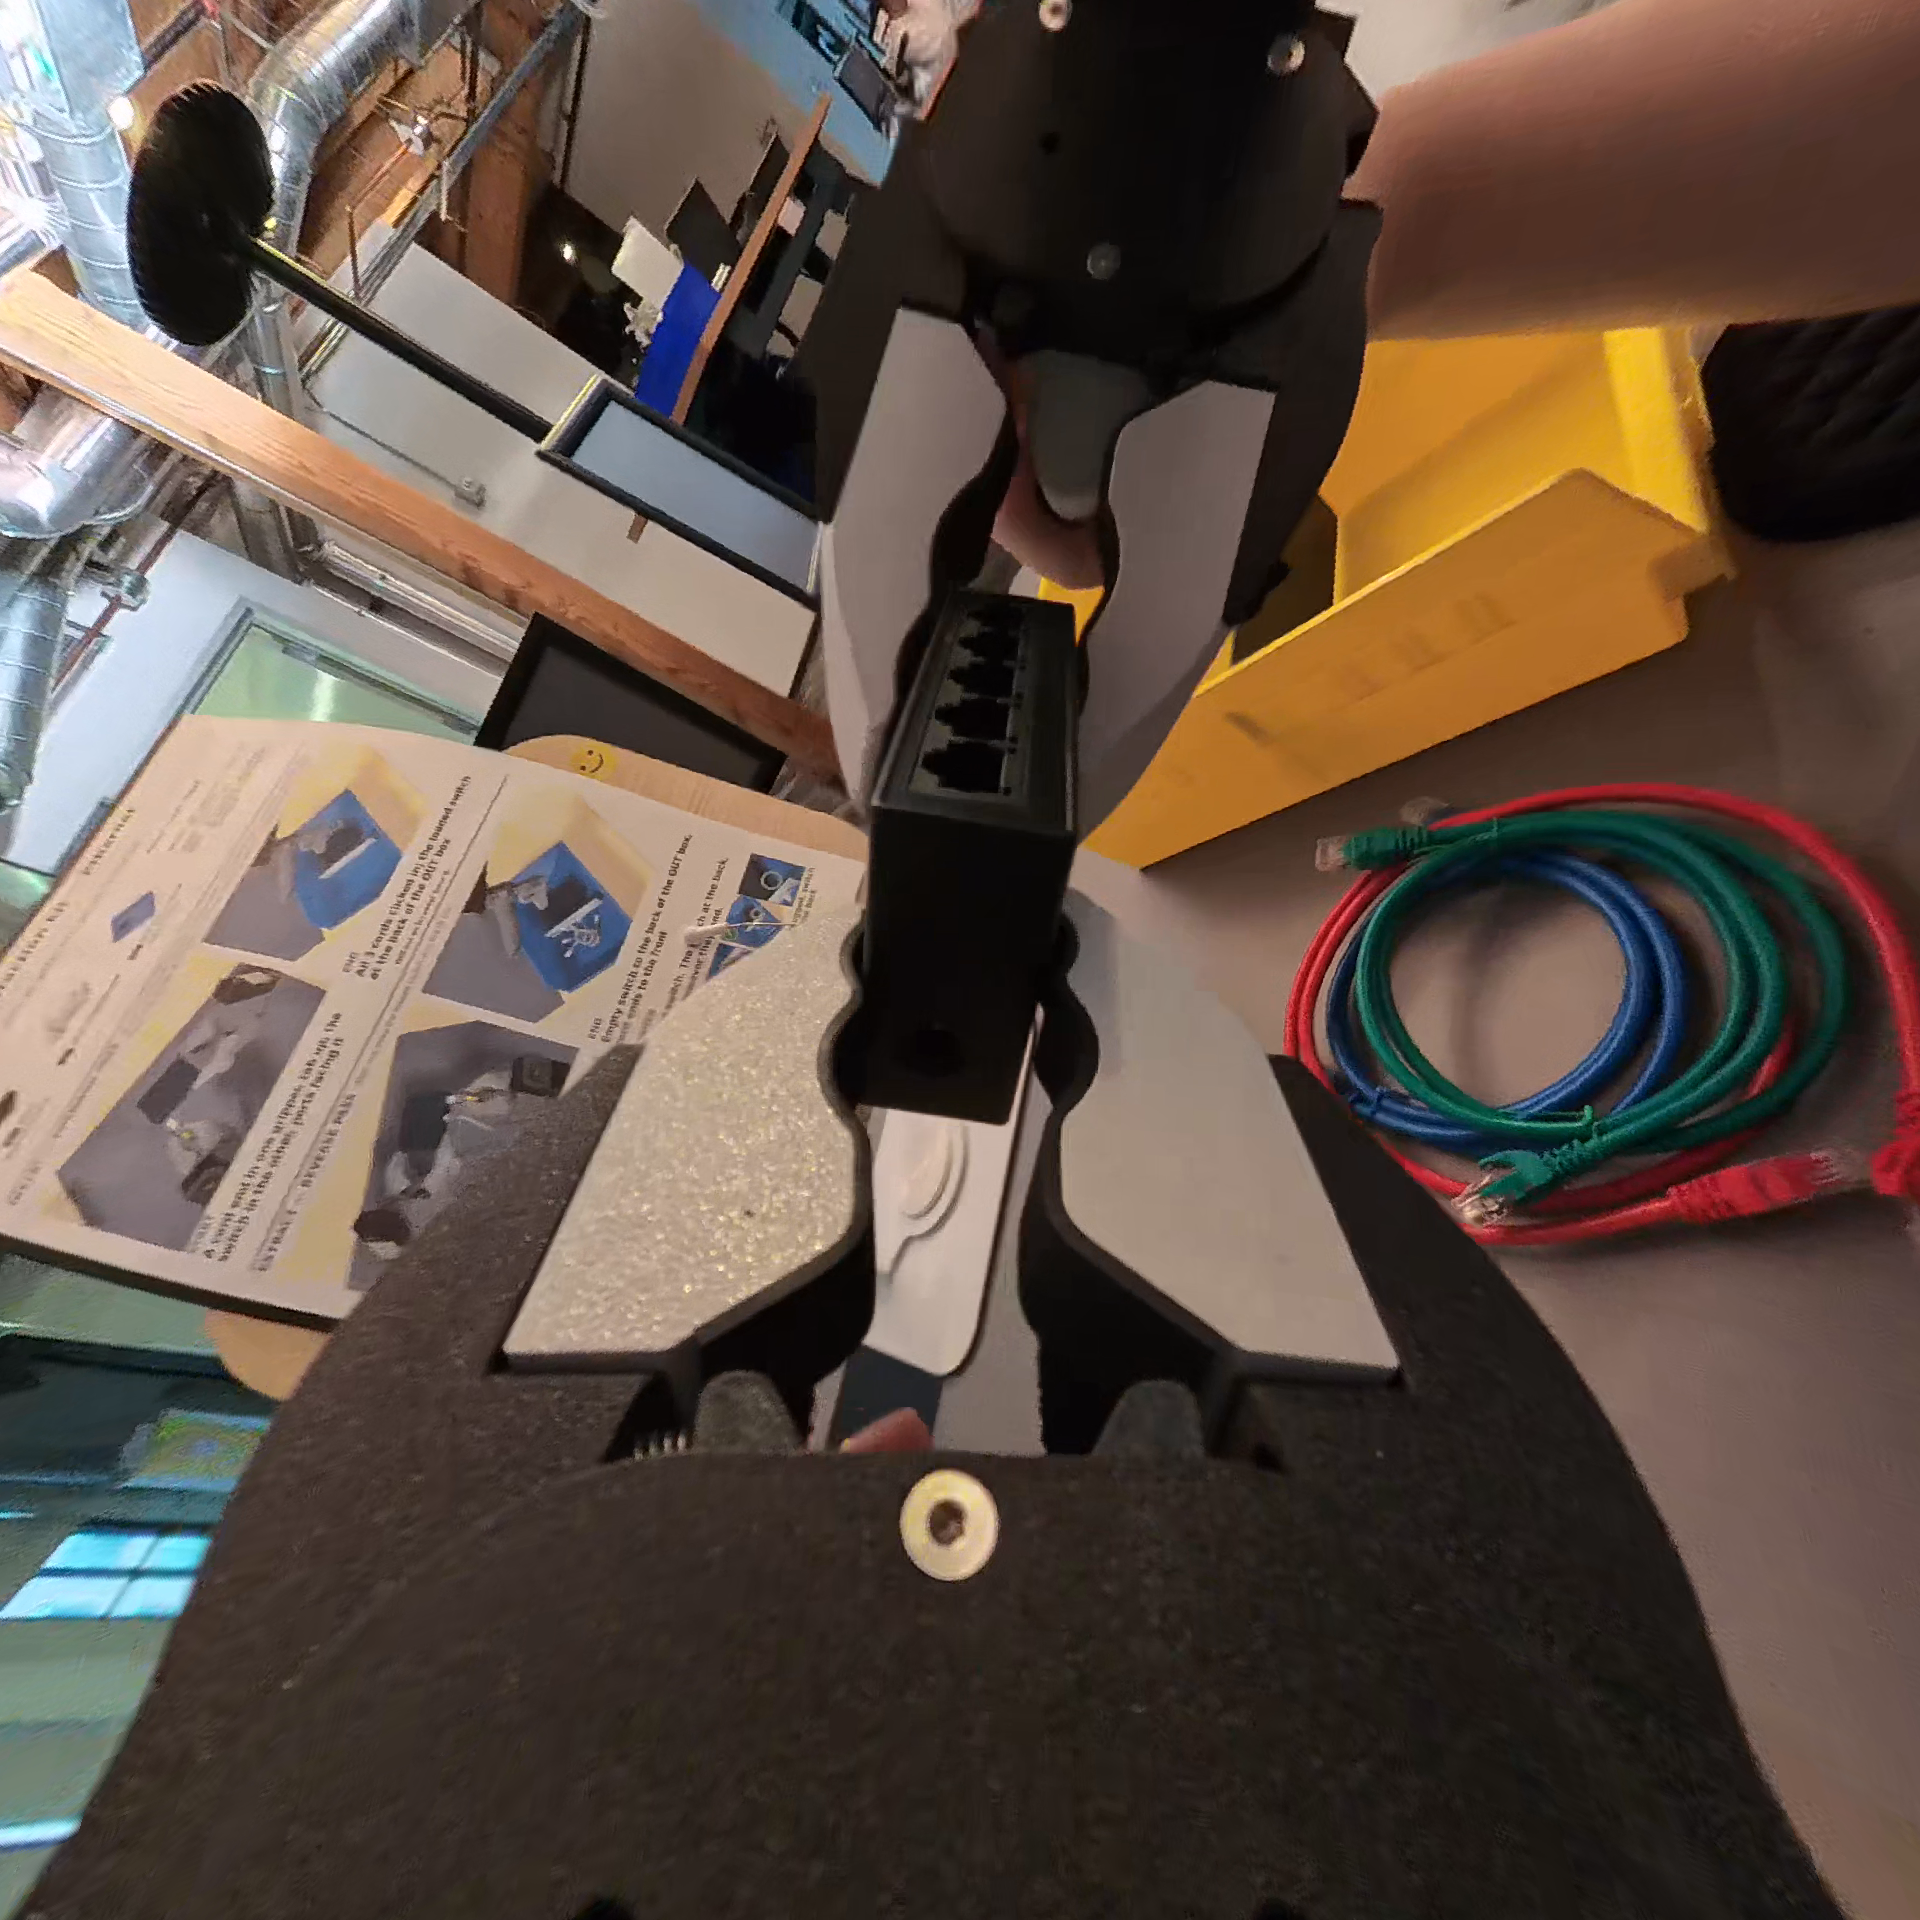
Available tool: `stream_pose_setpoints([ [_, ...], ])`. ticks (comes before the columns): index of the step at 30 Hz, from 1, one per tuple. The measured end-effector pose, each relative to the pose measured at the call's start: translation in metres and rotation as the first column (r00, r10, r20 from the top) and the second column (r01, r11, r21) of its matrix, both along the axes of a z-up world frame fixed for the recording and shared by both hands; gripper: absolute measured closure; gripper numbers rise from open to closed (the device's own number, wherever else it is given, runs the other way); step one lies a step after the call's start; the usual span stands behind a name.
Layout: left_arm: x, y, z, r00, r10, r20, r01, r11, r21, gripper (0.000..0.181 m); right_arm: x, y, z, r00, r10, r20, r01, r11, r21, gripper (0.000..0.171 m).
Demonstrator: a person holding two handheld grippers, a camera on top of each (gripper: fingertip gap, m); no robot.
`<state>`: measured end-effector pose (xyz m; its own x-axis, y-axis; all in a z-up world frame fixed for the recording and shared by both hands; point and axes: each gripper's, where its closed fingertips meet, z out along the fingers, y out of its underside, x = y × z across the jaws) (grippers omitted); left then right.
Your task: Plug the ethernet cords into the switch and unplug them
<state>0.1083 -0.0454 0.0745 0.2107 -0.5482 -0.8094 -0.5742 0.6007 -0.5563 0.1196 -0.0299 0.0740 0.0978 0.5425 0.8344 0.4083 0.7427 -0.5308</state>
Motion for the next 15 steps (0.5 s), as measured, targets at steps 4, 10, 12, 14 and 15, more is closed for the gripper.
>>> stream_pose_setpoints([
  [4, -0.003, 0.002, 0.000, 0.999, 0.003, 0.039, -0.002, 1.000, -0.006, 0.150, -0.003, 0.000, -0.001, 1.000, -0.018, 0.013, 0.017, 0.999, 0.027, 0.143],
  [10, 0.003, 0.005, -0.010, 0.999, 0.049, 0.006, -0.049, 0.998, 0.040, 0.126, -0.010, -0.011, -0.006, 0.999, 0.041, 0.030, -0.040, 0.999, -0.014, 0.143],
  [12, 0.005, 0.002, -0.013, 1.000, 0.023, -0.005, -0.023, 0.997, 0.076, 0.138, -0.012, -0.014, -0.008, 0.998, 0.046, 0.042, -0.046, 0.999, -0.005, 0.143],
  [14, 0.004, 0.002, -0.014, 1.000, 0.011, -0.016, -0.009, 0.996, 0.089, 0.150, -0.012, -0.014, -0.009, 0.998, 0.044, 0.051, -0.045, 0.999, 0.005, 0.142],
  [15, 0.004, 0.002, -0.014, 1.000, 0.008, -0.017, -0.006, 0.995, 0.098, 0.150, -0.012, -0.014, -0.009, 0.998, 0.043, 0.053, -0.044, 0.999, 0.010, 0.142],
])
